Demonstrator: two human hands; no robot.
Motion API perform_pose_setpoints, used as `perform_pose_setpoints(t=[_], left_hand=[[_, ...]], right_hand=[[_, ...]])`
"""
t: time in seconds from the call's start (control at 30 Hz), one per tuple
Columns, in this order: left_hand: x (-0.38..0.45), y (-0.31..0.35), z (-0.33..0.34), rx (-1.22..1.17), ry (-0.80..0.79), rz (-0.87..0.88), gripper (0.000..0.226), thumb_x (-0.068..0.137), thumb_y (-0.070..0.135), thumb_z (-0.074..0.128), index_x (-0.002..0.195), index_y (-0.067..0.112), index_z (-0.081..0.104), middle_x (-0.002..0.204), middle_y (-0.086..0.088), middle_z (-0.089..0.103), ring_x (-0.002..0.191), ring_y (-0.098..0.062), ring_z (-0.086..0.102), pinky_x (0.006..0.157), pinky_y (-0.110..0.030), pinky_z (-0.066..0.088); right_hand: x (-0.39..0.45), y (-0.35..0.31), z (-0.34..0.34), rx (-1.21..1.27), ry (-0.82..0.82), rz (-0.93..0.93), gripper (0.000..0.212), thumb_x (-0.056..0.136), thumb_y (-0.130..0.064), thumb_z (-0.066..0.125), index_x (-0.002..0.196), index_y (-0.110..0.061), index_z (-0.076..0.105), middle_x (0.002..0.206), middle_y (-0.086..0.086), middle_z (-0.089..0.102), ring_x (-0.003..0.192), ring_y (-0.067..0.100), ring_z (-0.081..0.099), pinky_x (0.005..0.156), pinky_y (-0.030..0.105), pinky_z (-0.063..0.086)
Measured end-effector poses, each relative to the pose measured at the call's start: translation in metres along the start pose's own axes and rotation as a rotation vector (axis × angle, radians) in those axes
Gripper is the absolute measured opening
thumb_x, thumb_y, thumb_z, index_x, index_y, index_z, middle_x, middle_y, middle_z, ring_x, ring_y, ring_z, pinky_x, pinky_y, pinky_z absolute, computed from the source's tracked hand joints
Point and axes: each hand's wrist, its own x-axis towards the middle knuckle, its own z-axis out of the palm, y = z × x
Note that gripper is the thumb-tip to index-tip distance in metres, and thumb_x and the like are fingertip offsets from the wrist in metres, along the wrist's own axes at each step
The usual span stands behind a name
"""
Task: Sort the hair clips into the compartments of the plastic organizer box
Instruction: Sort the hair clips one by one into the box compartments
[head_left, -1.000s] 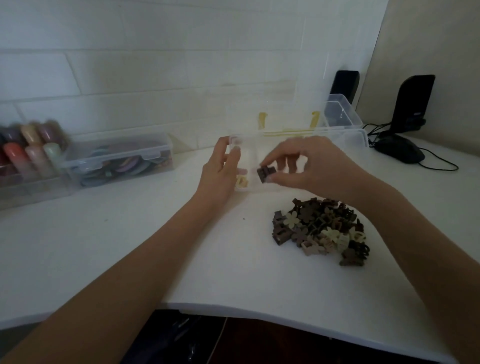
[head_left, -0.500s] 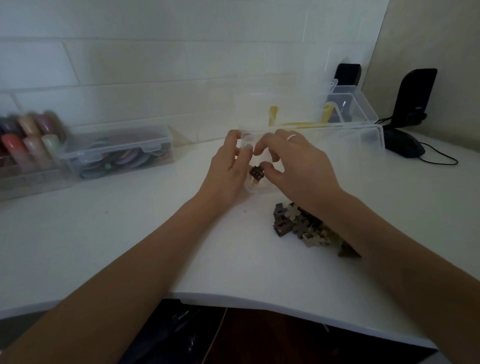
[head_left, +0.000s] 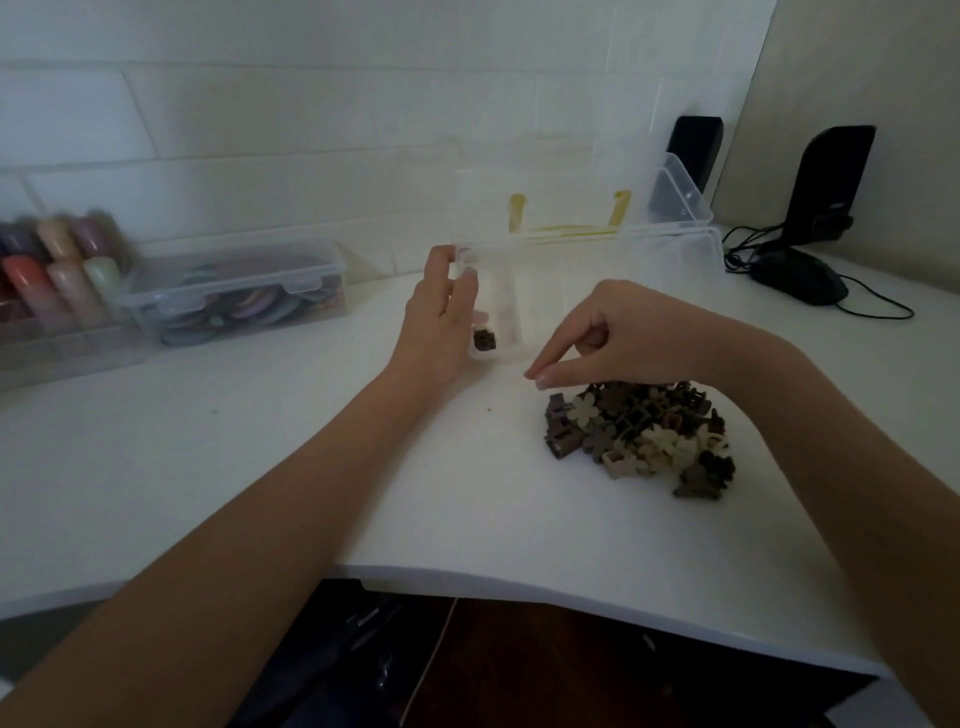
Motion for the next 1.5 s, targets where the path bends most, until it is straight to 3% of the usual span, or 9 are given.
perform_pose_setpoints(t=[0.37,0.63,0.8,0.97,1.07,1.13,1.23,1.37,1.5], left_hand=[[0.0,0.001,0.0,-0.087,-0.002,-0.046,0.028,0.083,0.038,0.031,0.104,0.028,0.047,0.079,0.007,0.055,0.07,-0.013,0.065,0.056,-0.027,0.041],[-0.004,0.006,0.0,-0.112,-0.061,-0.049,0.035,0.08,0.036,0.036,0.106,0.016,0.048,0.086,-0.007,0.062,0.072,-0.022,0.068,0.063,-0.035,0.047],[-0.013,0.01,0.004,-0.044,-0.112,0.112,0.009,0.094,0.028,0.038,0.099,0.021,0.04,0.076,-0.001,0.065,0.063,0.0,0.064,0.052,-0.01,0.042],[-0.016,0.014,0.005,-0.007,-0.102,0.224,0.018,0.094,0.022,0.035,0.084,0.036,0.04,0.068,0.0,0.054,0.056,0.0,0.047,0.052,-0.009,0.036],[-0.015,0.012,0.004,0.013,-0.106,0.203,0.012,0.094,0.024,0.034,0.091,0.028,0.045,0.073,-0.007,0.056,0.058,-0.002,0.047,0.053,-0.011,0.038],[-0.016,0.013,0.005,0.002,-0.092,0.198,0.011,0.097,0.02,0.035,0.098,0.018,0.045,0.074,-0.008,0.056,0.059,-0.001,0.05,0.054,-0.008,0.039],[-0.014,0.013,0.004,-0.058,-0.049,0.165,0.007,0.099,0.015,0.036,0.097,0.012,0.042,0.075,-0.015,0.052,0.057,0.001,0.05,0.054,-0.005,0.04],[-0.01,0.008,0.002,-0.054,0.019,0.103,0.021,0.096,0.033,0.034,0.1,0.016,0.045,0.08,-0.017,0.057,0.061,-0.005,0.058,0.055,-0.015,0.045],[-0.007,0.008,0.001,-0.035,0.068,0.032,0.018,0.1,0.031,0.035,0.1,0.016,0.046,0.08,-0.02,0.055,0.053,-0.002,0.055,0.049,-0.009,0.04]], right_hand=[[0.0,0.003,0.0,-0.042,-0.128,0.015,0.005,0.079,-0.029,0.071,0.079,-0.026,0.075,0.042,-0.003,0.036,0.042,0.012,0.026,0.048,0.018,0.026],[0.005,-0.007,0.003,0.113,0.428,-0.075,0.006,0.076,-0.015,0.074,0.074,-0.012,0.07,0.057,0.005,0.059,0.051,0.01,0.046,0.052,0.02,0.039],[0.01,-0.015,0.023,-0.176,0.714,-0.05,0.011,0.079,-0.025,0.067,0.071,-0.021,0.06,0.053,-0.009,0.047,0.052,0.005,0.042,0.052,0.026,0.036],[0.017,-0.024,0.033,-0.612,0.55,0.08,0.02,0.093,-0.037,0.048,0.09,-0.027,0.065,0.084,-0.007,0.061,0.08,0.016,0.06,0.057,0.026,0.03],[0.018,-0.027,0.03,-0.691,0.493,0.134,0.031,0.095,-0.045,0.042,0.098,-0.03,0.068,0.094,-0.004,0.066,0.083,0.019,0.062,0.053,0.025,0.029],[0.014,-0.028,0.027,-0.645,0.531,0.137,0.032,0.093,-0.05,0.043,0.102,-0.034,0.069,0.087,-0.008,0.066,0.079,0.016,0.061,0.055,0.025,0.03],[0.007,-0.023,0.018,-0.349,0.619,0.037,0.022,0.085,-0.049,0.058,0.094,-0.035,0.073,0.051,-0.017,0.047,0.052,0.001,0.042,0.048,0.022,0.025],[-0.002,-0.016,-0.006,0.092,0.209,-0.152,0.02,0.073,-0.038,0.073,0.084,-0.022,0.077,0.04,-0.008,0.031,0.039,0.008,0.022,0.047,0.022,0.022],[-0.004,-0.011,-0.007,0.003,-0.106,-0.075,0.02,0.071,-0.043,0.072,0.081,-0.027,0.076,0.039,-0.008,0.033,0.04,0.009,0.023,0.047,0.017,0.024]])
